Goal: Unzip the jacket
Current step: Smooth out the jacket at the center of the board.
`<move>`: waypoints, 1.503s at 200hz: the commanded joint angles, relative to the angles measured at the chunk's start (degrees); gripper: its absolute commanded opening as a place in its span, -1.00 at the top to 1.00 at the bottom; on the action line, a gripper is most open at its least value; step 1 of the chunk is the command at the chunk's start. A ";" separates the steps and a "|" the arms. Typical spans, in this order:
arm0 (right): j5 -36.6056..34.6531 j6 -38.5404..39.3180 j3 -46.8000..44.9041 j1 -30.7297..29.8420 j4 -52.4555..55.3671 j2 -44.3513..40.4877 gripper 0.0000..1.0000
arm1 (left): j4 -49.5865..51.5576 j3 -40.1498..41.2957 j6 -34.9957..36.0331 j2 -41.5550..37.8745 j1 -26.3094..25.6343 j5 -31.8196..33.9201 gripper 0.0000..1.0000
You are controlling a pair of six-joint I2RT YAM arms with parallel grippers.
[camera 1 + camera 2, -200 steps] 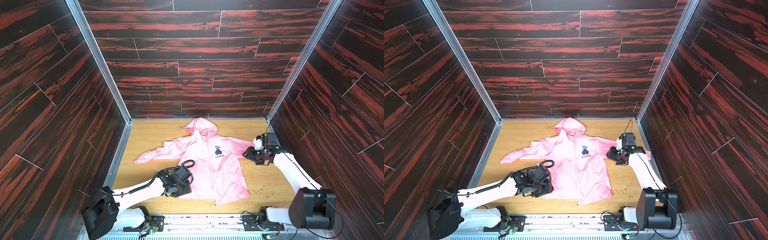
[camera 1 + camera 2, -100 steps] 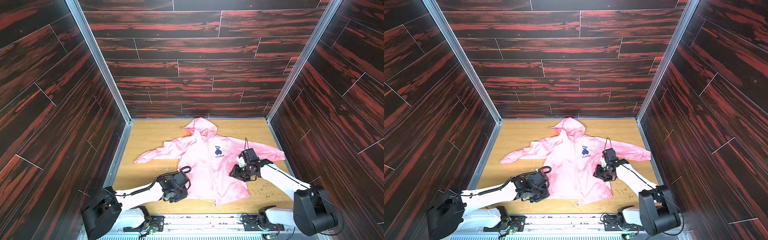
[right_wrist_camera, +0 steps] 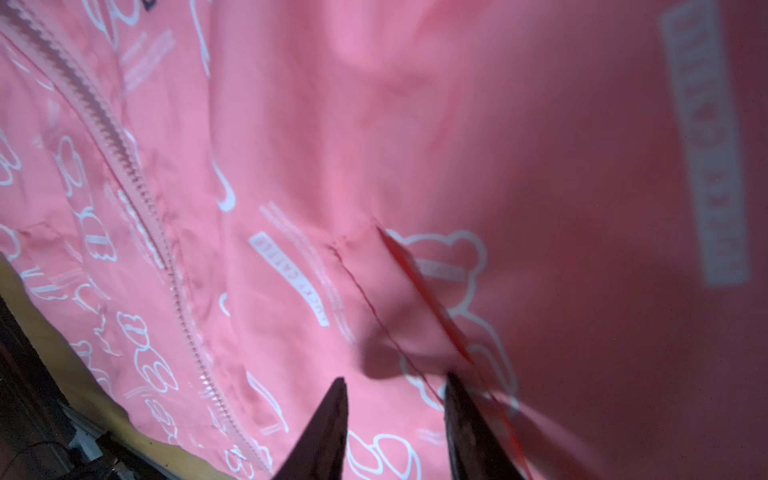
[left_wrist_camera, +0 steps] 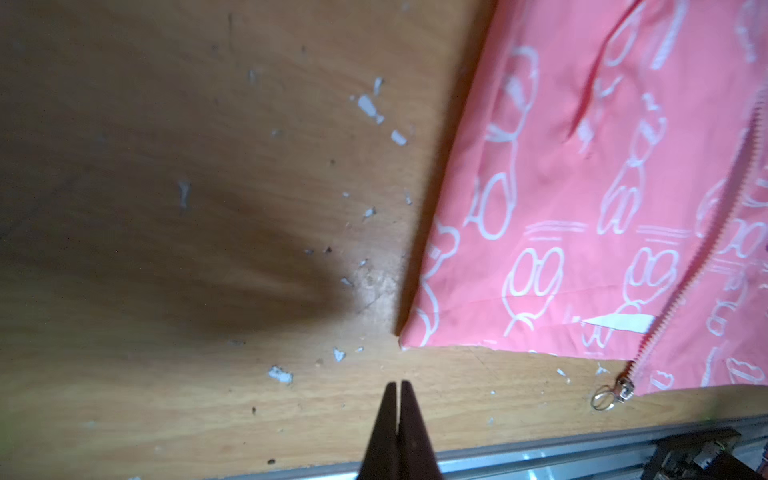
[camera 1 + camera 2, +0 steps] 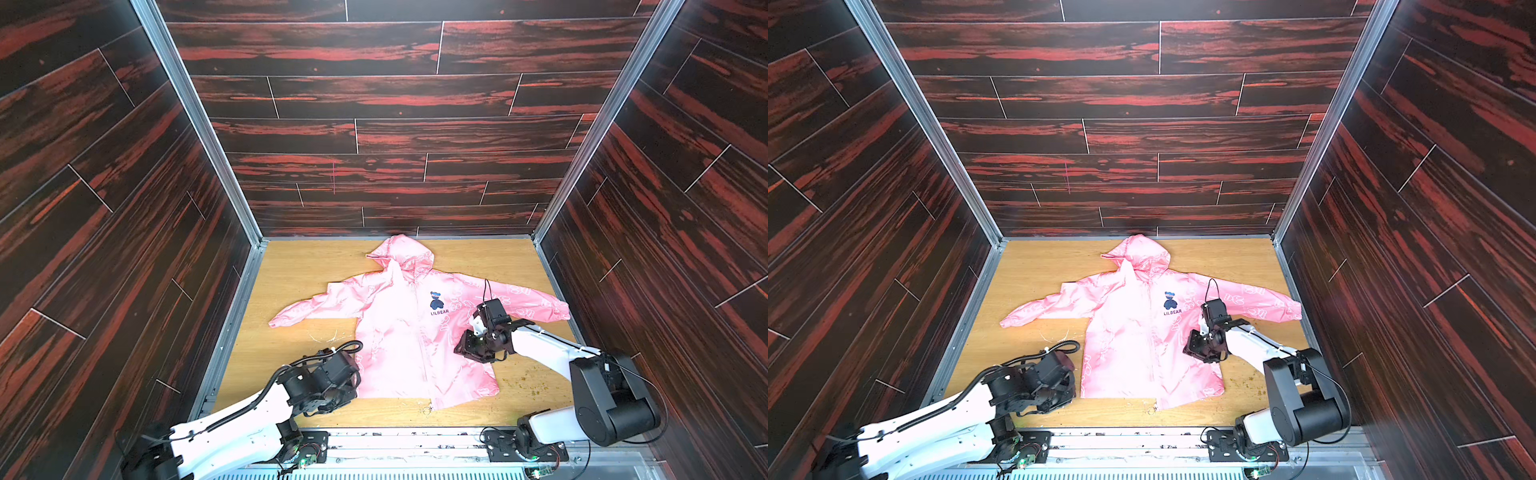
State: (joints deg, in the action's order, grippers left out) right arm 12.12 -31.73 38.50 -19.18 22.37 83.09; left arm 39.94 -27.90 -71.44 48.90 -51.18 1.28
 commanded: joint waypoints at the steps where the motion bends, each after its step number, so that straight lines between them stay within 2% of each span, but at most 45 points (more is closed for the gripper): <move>1: 0.76 3.51 1.43 -3.20 0.00 0.37 0.09 | 4.50 -5.22 2.83 0.59 -0.16 4.46 0.37; 8: 0.17 4.50 2.47 -4.67 0.82 -0.25 0.07 | 4.97 -6.43 3.13 1.89 -0.15 3.46 0.17; 22: -0.08 7.48 4.04 -7.85 1.76 -1.23 0.03 | 1.56 -7.53 2.83 4.52 -0.13 1.38 0.05; 44: 0.26 12.85 4.93 -13.14 2.39 -2.53 -0.05 | -3.00 -8.39 0.43 7.68 -0.19 0.02 0.03; 72: -4.34 16.94 9.28 -22.08 7.86 -1.31 -0.11 | -2.28 -9.92 -0.19 7.46 -0.24 2.96 0.03; 93: -8.42 13.73 14.01 -24.15 13.10 2.25 -0.12 | -0.51 -9.70 -0.31 6.39 -0.24 4.64 -0.01; 116: -17.43 8.15 17.74 -24.15 20.74 4.88 -0.12 | 0.56 -8.41 -0.90 3.86 -0.24 5.72 -0.05; 128: -15.03 8.39 17.64 -24.22 19.75 3.74 -0.14 | 0.99 -7.52 -1.35 2.05 -0.24 6.40 -0.06; 147: -6.05 6.28 16.28 -24.78 14.45 1.30 -0.17 | 0.86 -5.76 -2.11 -0.47 -0.24 7.64 -0.06; 155: -4.33 5.20 16.61 -25.89 13.74 1.56 -0.18 | 0.76 -5.21 -2.21 -1.19 -0.24 8.04 -0.06; 185: -7.32 1.88 20.99 -33.62 17.16 6.07 -0.17 | 1.63 -4.97 -1.86 -2.31 -0.20 9.40 -0.04; 214: -7.72 -2.62 22.11 -37.51 16.08 9.17 -0.13 | 1.28 -3.81 -2.03 -3.26 -0.18 9.62 -0.03; 251: -11.65 -6.10 22.19 -38.39 17.71 12.92 -0.09 | 0.95 -1.85 -2.79 -5.58 -0.17 9.40 -0.01; 300: -13.38 -5.55 22.11 -38.87 14.90 16.18 -0.08 | 0.48 -0.02 -3.06 -8.36 -0.18 9.80 0.01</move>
State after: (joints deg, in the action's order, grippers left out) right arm 0.08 -36.51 60.47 -57.49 38.20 97.56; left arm 39.40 -28.88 -73.14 41.69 -51.18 9.50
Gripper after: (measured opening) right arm 0.545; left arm 0.494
